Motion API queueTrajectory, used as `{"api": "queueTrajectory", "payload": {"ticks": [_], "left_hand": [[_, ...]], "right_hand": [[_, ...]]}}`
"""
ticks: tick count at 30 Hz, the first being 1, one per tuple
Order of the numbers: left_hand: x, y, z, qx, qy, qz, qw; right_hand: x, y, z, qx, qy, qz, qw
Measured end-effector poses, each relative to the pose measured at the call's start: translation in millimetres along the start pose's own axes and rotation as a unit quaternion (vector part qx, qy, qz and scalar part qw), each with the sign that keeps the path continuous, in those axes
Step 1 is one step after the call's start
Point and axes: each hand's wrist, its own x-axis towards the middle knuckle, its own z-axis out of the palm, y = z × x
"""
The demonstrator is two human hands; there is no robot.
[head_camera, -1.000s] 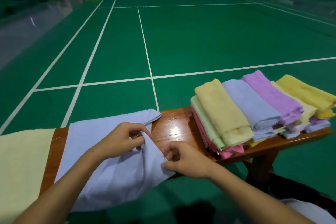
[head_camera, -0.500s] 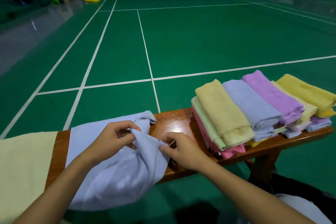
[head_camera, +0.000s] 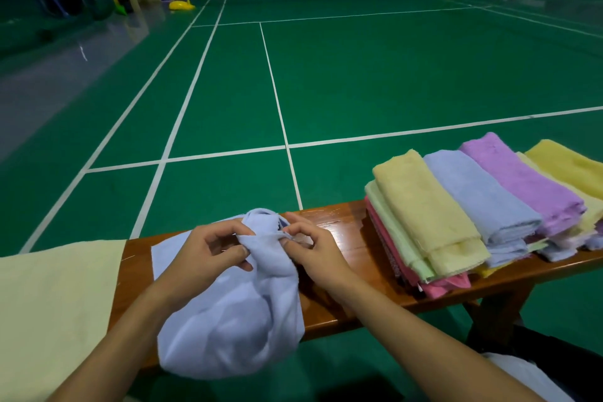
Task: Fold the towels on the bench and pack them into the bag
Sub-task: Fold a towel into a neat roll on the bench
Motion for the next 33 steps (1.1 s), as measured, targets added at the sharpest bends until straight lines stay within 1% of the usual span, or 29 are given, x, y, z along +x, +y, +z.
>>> {"api": "queueTrajectory", "payload": {"ticks": [2, 5, 8, 10, 11, 12, 13, 15, 17, 19, 21, 23, 25, 27, 29, 31, 33], "left_hand": [[-1.9, 0.8, -3.2, -0.001, -0.002, 0.003, 1.0], [-2.7, 0.4, -9.4, 0.014, 0.0, 0.01, 1.0], [-3.8, -1.6, -16.5, 0.068, 0.0, 0.016, 0.998], [-6.3, -2.8, -21.1, 0.146, 0.01, 0.019, 0.989], [-8.2, -3.1, -23.6, 0.198, 0.018, 0.028, 0.98], [-10.0, -3.7, -26.4, 0.26, 0.029, 0.043, 0.964], [-11.7, -4.0, -29.4, 0.328, 0.041, 0.062, 0.942], [-11.6, -2.6, -34.0, 0.455, 0.071, 0.1, 0.882], [-9.3, 2.5, -35.3, 0.528, 0.098, 0.127, 0.834], [-7.1, 12.6, -31.8, 0.556, 0.121, 0.16, 0.807], [-3.5, 22.9, -29.1, 0.54, 0.152, 0.196, 0.804], [1.6, 31.3, -28.4, 0.496, 0.191, 0.208, 0.821], [6.5, 43.7, -27.6, 0.418, 0.226, 0.192, 0.859], [11.1, 61.7, -26.2, 0.317, 0.253, 0.17, 0.898], [15.1, 87.4, -23.4, 0.231, 0.266, 0.16, 0.922], [15.9, 116.1, -19.5, 0.142, 0.288, 0.184, 0.929], [13.7, 139.9, -16.3, 0.01, 0.309, 0.194, 0.931]], "right_hand": [[0.8, 0.1, 2.3, 0.058, -0.005, 0.005, 0.998], [1.6, -3.1, 1.7, 0.088, 0.0, 0.003, 0.996], [3.7, -10.3, -6.1, 0.052, 0.021, -0.014, 0.998], [6.7, -14.4, -15.8, 0.013, 0.013, -0.041, 0.999], [8.2, -17.3, -21.8, -0.008, 0.005, -0.049, 0.999], [9.3, -21.7, -28.1, -0.032, -0.005, -0.056, 0.998], [10.2, -26.5, -34.0, -0.064, -0.013, -0.068, 0.996], [10.2, -37.0, -43.2, -0.157, -0.027, -0.109, 0.981], [9.4, -45.0, -46.3, -0.262, -0.033, -0.155, 0.952], [9.4, -50.3, -45.4, -0.347, -0.026, -0.198, 0.916], [9.3, -58.4, -44.1, -0.397, 0.003, -0.244, 0.885], [8.5, -72.2, -42.2, -0.412, 0.049, -0.283, 0.865], [6.8, -92.3, -38.7, -0.414, 0.098, -0.306, 0.851], [4.3, -114.0, -35.1, -0.415, 0.146, -0.316, 0.84], [-0.8, -136.2, -31.7, -0.397, 0.181, -0.311, 0.844], [-8.9, -162.9, -29.2, -0.325, 0.192, -0.314, 0.871], [-17.3, -188.7, -28.5, -0.244, 0.2, -0.332, 0.889]]}}
